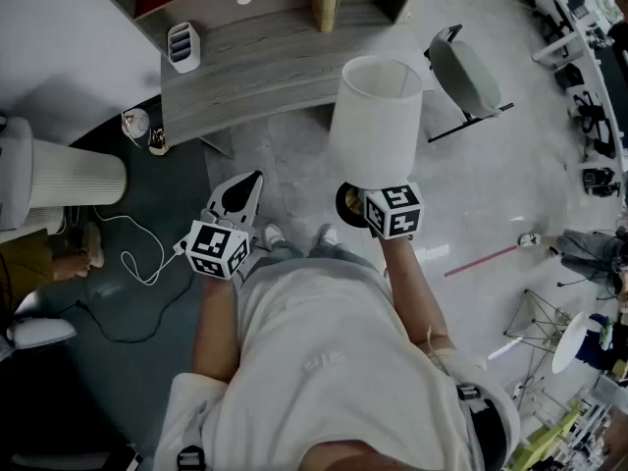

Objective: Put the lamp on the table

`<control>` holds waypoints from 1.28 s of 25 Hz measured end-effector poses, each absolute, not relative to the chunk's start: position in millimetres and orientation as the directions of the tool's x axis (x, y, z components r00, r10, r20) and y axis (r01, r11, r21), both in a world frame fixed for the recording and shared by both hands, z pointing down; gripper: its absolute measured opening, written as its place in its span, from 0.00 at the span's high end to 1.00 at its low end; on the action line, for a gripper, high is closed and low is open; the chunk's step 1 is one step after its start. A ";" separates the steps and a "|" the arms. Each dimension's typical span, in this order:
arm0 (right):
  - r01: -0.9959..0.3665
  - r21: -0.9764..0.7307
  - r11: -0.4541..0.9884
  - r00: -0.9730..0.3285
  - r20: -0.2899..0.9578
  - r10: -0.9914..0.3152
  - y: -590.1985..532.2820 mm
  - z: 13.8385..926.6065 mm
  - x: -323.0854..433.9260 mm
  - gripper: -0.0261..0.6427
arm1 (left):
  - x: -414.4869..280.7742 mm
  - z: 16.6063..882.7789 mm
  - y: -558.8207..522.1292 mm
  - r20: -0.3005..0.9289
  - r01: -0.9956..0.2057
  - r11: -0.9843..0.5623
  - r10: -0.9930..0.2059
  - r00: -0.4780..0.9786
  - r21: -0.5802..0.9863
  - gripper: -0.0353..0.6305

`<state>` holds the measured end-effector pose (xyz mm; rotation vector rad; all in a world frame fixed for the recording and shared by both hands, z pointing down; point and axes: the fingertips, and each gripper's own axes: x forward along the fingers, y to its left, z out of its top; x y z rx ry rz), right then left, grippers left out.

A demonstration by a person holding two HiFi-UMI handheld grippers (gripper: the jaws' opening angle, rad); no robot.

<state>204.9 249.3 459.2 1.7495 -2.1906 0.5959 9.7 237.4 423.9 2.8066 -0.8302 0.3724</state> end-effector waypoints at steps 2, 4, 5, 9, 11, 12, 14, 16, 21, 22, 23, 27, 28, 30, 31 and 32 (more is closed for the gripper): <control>-0.973 -0.150 0.177 -0.227 0.460 -0.858 250.3 458.3 195.8 0.73 | -0.1 422.9 237.1 0.281 -0.551 -0.824 -0.503 0.817 0.129 0.92; -0.972 -0.155 0.176 -0.229 0.461 -0.858 249.9 455.4 185.7 0.73 | -9.0 420.9 236.2 0.274 -0.543 -0.828 -0.495 0.825 0.141 0.92; -0.972 -0.155 0.175 -0.228 0.461 -0.857 249.1 453.5 180.9 0.73 | -12.6 419.4 235.4 0.272 -0.536 -0.833 -0.488 0.829 0.140 0.92; -0.976 -0.139 0.166 -0.212 0.465 -0.860 246.0 451.4 164.1 0.73 | -23.3 421.8 233.0 0.280 -0.490 -0.866 -0.447 0.850 0.105 0.92; -0.979 -0.133 0.157 -0.202 0.470 -0.859 243.3 453.4 156.4 0.73 | -29.1 425.9 230.0 0.281 -0.470 -0.875 -0.426 0.860 0.113 0.92; -0.980 -0.133 0.151 -0.197 0.472 -0.859 241.2 454.4 152.7 0.73 | -32.8 427.6 227.5 0.279 -0.463 -0.878 -0.417 0.865 0.123 0.92; -0.981 -0.134 0.140 -0.187 0.476 -0.859 235.3 456.2 144.4 0.73 | -42.2 431.6 220.2 0.276 -0.450 -0.882 -0.402 0.873 0.141 0.92; -0.983 -0.135 0.126 -0.176 0.478 -0.860 228.7 458.5 135.8 0.73 | -53.0 435.8 211.6 0.272 -0.436 -0.887 -0.387 0.881 0.150 0.92; -0.988 -0.128 0.091 -0.141 0.476 -0.868 215.6 462.4 118.4 0.73 | -77.8 444.8 192.8 0.256 -0.403 -0.900 -0.356 0.899 0.165 0.92; -0.988 -0.127 0.087 -0.138 0.475 -0.869 212.4 463.0 116.0 0.73 | -81.5 447.2 188.2 0.257 -0.402 -0.900 -0.354 0.899 0.168 0.92; -0.988 -0.129 0.085 -0.136 0.474 -0.870 209.3 463.8 114.1 0.73 | -84.4 450.0 183.7 0.259 -0.403 -0.899 -0.353 0.899 0.171 0.92; -0.987 -0.144 0.069 -0.130 0.475 -0.870 199.5 468.9 116.8 0.73 | -83.0 458.2 173.6 0.277 -0.398 -0.900 -0.343 0.897 0.176 0.92; -0.987 -0.149 0.067 -0.131 0.476 -0.870 195.7 470.7 119.2 0.73 | -80.6 459.5 171.3 0.283 -0.396 -0.902 -0.340 0.897 0.173 0.92; -0.985 -0.159 0.067 -0.136 0.477 -0.868 184.0 474.1 125.6 0.73 | -74.8 462.1 163.2 0.294 -0.397 -0.902 -0.339 0.894 0.169 0.92; -0.984 -0.162 0.069 -0.140 0.477 -0.868 176.3 475.5 129.3 0.73 | -71.5 463.4 157.6 0.298 -0.401 -0.900 -0.341 0.891 0.168 0.92; -0.983 -0.166 0.074 -0.145 0.477 -0.867 167.6 476.6 133.5 0.73 | -67.9 464.4 151.2 0.302 -0.407 -0.898 -0.346 0.888 0.168 0.92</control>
